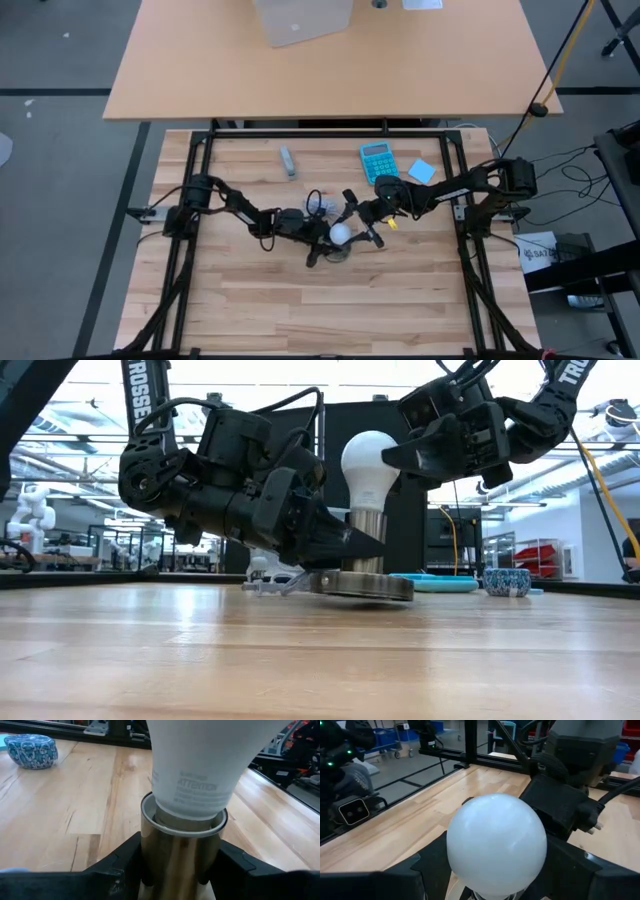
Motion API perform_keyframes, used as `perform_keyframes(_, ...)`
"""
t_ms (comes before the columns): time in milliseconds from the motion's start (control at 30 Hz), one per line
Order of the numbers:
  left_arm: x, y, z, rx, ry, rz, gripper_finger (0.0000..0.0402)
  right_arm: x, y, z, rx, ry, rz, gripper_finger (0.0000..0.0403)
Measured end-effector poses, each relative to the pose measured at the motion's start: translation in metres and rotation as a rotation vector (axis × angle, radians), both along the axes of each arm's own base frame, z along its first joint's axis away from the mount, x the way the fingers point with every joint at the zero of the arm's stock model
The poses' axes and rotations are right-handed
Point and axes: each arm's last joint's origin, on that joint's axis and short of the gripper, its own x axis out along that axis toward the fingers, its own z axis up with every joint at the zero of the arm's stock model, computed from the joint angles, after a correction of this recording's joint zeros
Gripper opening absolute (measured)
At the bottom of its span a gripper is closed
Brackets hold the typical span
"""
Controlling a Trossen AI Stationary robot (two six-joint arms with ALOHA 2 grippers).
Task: Screw lightbulb
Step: Remove the white lightbulb from the desk lamp
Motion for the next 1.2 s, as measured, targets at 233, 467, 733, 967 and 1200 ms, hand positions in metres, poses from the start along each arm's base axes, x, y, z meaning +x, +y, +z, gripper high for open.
perform_keyframes(233,0.000,0.000,0.000,-0.006,0.002,0.022,0.0177,0.001,-0.001,0.000,0.053,0.045,-0.091,0.0283)
perform_keyframes(467,0.000,0.002,0.000,0.007,0.002,0.063,0.0177,0.004,-0.001,0.008,0.113,0.026,-0.117,0.0363)
perform_keyframes(733,0.000,0.005,0.000,0.031,0.001,0.154,0.0177,-0.003,-0.002,0.030,0.072,-0.055,-0.183,0.0396)
perform_keyframes(967,0.000,0.008,-0.001,0.063,0.007,0.247,0.0177,-0.020,-0.007,0.065,-0.130,-0.170,-0.529,0.0389)
perform_keyframes(1200,0.000,0.011,-0.002,0.101,0.014,0.364,0.0177,-0.032,-0.003,0.074,-0.253,-0.140,-0.754,0.0388)
